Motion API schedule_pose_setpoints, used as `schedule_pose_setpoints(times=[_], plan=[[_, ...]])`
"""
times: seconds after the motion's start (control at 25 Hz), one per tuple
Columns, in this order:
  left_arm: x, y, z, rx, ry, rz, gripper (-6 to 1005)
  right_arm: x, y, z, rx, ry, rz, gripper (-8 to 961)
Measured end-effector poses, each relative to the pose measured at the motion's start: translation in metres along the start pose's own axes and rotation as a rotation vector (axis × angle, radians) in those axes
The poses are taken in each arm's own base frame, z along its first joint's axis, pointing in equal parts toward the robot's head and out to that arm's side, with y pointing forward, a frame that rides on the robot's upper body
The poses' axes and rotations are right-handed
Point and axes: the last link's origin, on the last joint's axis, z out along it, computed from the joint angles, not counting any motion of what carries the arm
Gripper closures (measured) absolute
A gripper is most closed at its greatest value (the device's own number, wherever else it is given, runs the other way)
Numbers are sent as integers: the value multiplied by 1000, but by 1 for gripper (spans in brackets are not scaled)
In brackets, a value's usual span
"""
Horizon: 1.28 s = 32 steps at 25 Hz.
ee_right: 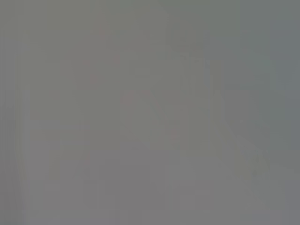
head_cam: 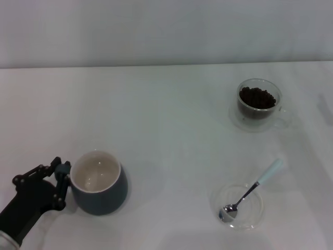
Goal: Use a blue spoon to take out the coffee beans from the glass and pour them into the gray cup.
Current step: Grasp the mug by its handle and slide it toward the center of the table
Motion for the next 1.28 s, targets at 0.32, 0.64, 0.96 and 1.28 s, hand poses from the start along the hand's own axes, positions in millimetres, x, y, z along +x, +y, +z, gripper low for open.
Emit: schedule_pose_setpoints(times=[0.32, 0.64, 0.96, 1.28], plan=[[3, 12, 22, -61, -23, 44, 844, 0, 0, 0, 0, -1, -1, 111], [7, 31, 41, -150, -28, 117, 847, -2, 0, 2, -4, -8, -6, 112], [8, 33, 43, -160, -30, 127, 860, -3, 1, 5, -8, -13, -9, 112], [8, 33, 41, -154, -18, 173, 791, -3, 1, 5, -9, -15, -9, 112]])
